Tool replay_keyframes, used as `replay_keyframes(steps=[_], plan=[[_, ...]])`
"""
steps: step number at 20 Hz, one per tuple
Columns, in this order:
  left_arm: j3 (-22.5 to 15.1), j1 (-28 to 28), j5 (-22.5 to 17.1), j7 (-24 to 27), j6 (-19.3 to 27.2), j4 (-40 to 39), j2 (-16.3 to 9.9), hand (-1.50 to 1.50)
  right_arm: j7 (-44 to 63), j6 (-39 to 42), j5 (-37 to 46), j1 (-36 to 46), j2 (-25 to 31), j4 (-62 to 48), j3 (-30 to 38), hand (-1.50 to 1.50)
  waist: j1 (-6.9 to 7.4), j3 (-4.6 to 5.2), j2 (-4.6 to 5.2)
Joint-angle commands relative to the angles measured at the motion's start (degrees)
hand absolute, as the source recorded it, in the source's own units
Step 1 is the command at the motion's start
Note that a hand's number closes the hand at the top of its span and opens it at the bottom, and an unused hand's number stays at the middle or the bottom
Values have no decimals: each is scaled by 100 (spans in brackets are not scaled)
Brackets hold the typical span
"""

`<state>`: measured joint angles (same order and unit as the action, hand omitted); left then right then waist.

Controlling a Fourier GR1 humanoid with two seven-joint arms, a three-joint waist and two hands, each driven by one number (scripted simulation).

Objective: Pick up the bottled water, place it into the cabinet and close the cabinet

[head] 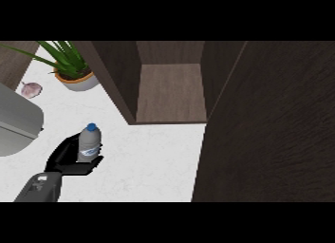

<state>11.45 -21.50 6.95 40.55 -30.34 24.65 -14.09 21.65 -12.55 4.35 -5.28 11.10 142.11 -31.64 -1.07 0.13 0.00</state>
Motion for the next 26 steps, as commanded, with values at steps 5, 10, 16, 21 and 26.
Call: replay_keyframes(steps=[5,10,16,21,26], plan=[[-383,181,396,1358,590,658,53,150,259,-30,309,-57,178,510,76,-150,53,-5,-15],[-43,373,230,1251,2905,1250,1160,150,-16,25,84,-164,347,352,227,-150,120,-21,-53],[-690,88,-884,651,2972,1831,1397,150,87,-175,340,-355,251,547,-107,-150,61,-13,-37],[-1884,329,-1921,36,3430,2666,1405,150,-264,-86,108,-345,276,241,41,-150,72,-15,-33],[-2684,296,-2386,-626,4157,3517,1408,150,212,-298,465,-97,159,447,-229,-150,59,-9,-23]])
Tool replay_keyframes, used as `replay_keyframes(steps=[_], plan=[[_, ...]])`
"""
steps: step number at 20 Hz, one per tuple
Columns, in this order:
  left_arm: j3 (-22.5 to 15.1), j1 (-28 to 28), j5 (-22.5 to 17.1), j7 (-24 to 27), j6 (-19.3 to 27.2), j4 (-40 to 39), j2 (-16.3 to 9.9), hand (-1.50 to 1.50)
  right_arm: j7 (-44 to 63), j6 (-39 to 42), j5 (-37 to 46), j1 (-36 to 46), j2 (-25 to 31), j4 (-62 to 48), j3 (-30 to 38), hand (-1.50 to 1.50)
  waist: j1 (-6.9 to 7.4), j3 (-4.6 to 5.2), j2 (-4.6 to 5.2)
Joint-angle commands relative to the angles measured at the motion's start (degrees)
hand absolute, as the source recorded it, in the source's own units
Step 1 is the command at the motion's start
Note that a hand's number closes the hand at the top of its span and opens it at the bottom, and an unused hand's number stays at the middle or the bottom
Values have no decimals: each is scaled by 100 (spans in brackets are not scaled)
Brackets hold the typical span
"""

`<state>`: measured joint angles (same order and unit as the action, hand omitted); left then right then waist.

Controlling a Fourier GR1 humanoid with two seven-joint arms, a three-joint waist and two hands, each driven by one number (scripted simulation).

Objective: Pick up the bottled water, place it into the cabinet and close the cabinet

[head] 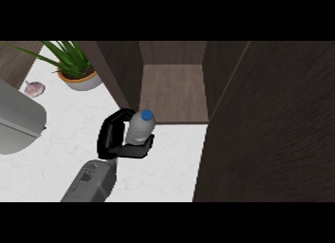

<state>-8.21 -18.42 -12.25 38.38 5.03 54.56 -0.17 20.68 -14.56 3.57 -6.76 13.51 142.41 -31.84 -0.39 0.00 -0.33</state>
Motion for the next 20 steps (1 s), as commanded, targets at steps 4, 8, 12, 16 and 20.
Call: replay_keyframes(steps=[4,8,12,16,20], plan=[[-1046,-86,-560,-1019,1149,1156,17,150,346,-115,486,-149,66,681,-189,-150,-3,1,9],[-1228,-880,-895,-1460,1746,1076,17,150,-642,-86,452,-558,72,138,-364,-150,-62,-1,20],[-1246,-1339,-756,-1678,2048,839,17,150,-579,152,-258,-497,335,310,365,-150,-33,-4,34],[-1308,-1657,-771,-1791,2330,338,17,150,-534,-41,356,-787,271,482,-273,-150,-55,0,27],[-1462,-2299,-1400,-1558,2726,-382,17,150,-316,31,110,-895,519,897,-21,-150,-163,2,42]])
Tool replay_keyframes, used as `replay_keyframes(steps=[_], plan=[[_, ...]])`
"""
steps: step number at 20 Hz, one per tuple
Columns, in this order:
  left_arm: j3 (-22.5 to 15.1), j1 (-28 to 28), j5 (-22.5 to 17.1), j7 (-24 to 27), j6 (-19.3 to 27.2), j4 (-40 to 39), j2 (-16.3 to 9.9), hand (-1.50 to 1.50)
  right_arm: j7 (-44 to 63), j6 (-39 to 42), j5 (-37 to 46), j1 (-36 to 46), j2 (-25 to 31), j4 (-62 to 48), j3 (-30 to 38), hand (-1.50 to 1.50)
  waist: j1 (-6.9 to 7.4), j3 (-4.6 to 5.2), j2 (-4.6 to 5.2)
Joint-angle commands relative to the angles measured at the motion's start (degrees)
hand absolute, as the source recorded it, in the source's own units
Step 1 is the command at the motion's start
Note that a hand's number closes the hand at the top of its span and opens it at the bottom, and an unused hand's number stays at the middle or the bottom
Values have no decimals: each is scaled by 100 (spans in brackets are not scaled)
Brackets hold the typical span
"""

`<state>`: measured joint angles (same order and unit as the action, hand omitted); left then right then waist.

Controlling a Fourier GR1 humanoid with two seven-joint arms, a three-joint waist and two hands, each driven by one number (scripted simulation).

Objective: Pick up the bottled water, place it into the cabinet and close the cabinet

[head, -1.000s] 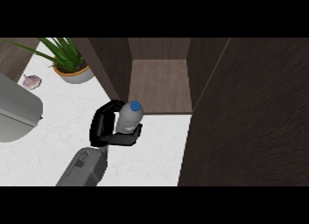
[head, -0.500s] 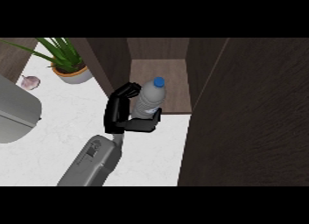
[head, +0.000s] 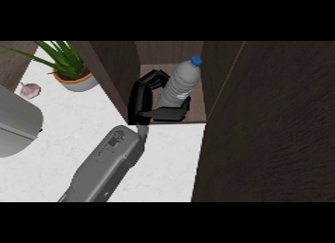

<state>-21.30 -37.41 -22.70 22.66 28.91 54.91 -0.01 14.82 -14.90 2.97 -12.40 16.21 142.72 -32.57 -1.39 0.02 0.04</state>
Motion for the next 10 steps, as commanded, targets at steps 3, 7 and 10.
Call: replay_keyframes(steps=[3,7,10], plan=[[72,-342,-719,335,160,-905,1,150,133,155,-158,-215,260,761,283,-150,-70,1,28],[199,-872,-697,75,384,-1286,1,150,68,189,-165,-538,356,969,233,-150,-46,-1,8],[98,-1117,-1090,528,570,-1987,1,150,-67,220,-231,-381,228,489,233,-150,-134,0,41]])
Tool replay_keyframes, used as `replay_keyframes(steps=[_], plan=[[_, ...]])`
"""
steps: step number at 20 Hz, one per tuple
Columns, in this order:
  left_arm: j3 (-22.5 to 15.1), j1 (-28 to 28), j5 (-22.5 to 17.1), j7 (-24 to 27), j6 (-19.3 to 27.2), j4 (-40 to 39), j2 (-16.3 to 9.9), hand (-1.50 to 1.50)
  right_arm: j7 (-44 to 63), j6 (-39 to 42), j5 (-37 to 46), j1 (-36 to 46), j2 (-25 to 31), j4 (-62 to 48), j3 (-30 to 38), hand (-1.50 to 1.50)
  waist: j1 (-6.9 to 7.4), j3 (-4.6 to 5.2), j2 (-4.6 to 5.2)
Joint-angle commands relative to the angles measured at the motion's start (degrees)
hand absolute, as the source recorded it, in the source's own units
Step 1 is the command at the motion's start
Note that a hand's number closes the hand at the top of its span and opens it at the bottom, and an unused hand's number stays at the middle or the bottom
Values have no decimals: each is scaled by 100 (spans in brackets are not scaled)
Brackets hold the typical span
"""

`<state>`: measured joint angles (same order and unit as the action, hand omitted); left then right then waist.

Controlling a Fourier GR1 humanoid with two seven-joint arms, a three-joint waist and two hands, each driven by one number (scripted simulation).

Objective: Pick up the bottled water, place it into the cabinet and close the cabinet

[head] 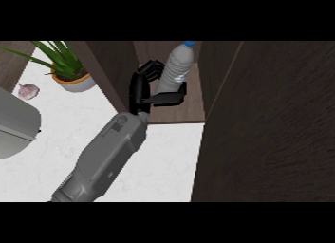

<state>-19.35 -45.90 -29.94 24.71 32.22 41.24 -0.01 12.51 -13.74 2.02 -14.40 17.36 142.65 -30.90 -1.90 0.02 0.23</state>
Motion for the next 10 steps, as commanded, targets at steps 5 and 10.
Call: replay_keyframes(steps=[5,10], plan=[[14,-662,-397,481,380,-1236,1,150,-33,229,-338,-467,209,713,295,-150,-118,-2,19],[173,-1043,-187,843,504,-2132,1,150,-273,270,-264,-416,65,355,203,-150,-111,-1,40]])
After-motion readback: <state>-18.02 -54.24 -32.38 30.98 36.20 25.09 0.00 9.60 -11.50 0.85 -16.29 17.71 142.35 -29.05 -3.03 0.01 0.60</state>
